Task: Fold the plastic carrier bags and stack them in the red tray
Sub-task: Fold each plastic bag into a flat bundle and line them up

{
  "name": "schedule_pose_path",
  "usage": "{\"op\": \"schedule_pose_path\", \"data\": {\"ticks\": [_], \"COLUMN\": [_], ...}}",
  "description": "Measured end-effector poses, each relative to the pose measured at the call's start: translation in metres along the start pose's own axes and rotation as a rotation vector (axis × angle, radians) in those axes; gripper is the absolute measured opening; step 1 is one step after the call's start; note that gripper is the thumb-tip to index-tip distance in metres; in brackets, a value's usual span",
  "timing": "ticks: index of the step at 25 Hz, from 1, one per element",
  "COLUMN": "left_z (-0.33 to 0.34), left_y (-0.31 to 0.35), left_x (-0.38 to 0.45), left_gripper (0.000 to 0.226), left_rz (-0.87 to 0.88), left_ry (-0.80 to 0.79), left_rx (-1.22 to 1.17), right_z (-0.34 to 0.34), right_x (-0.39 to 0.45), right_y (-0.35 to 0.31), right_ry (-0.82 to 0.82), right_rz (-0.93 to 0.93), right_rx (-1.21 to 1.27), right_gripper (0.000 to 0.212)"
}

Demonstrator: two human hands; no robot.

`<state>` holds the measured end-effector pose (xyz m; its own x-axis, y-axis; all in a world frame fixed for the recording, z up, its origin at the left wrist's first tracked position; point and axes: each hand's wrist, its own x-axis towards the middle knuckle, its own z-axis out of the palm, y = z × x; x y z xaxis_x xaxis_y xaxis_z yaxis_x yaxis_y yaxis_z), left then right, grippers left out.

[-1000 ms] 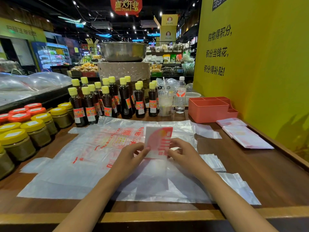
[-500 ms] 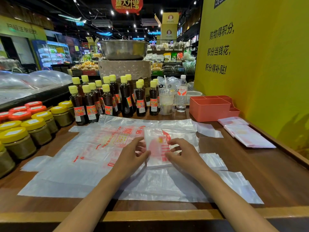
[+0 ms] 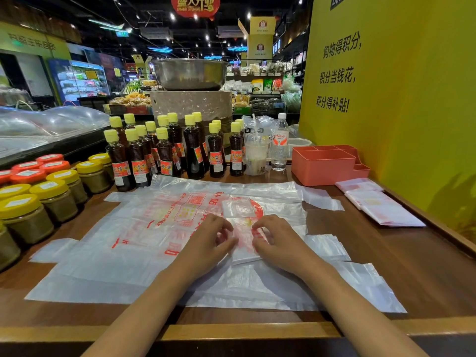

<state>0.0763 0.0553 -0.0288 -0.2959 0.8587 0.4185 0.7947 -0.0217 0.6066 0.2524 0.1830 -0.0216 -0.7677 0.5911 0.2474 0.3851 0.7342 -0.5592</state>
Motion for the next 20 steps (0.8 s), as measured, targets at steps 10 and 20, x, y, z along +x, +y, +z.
{"op": "schedule_pose_path", "data": {"ticks": [10, 20], "left_z": [0.003, -0.002], "left_y": [0.003, 0.007], "left_x": [-0.001, 0.000], "left_gripper": [0.057, 0.055], "left_rz": [0.075, 0.013], "left_ry": [-0.383, -0.499], "left_rx": [0.498, 0.531], "right_z": [0.010, 0.009], "right_x": [-0.002, 0.003], "right_y": [-0.006, -0.011], "right_ry": [-0.324, -0.428], "right_rz": [-0.042, -0.023], "right_rx": [-0.394, -0.494], "right_gripper": [0.067, 0.068]}}
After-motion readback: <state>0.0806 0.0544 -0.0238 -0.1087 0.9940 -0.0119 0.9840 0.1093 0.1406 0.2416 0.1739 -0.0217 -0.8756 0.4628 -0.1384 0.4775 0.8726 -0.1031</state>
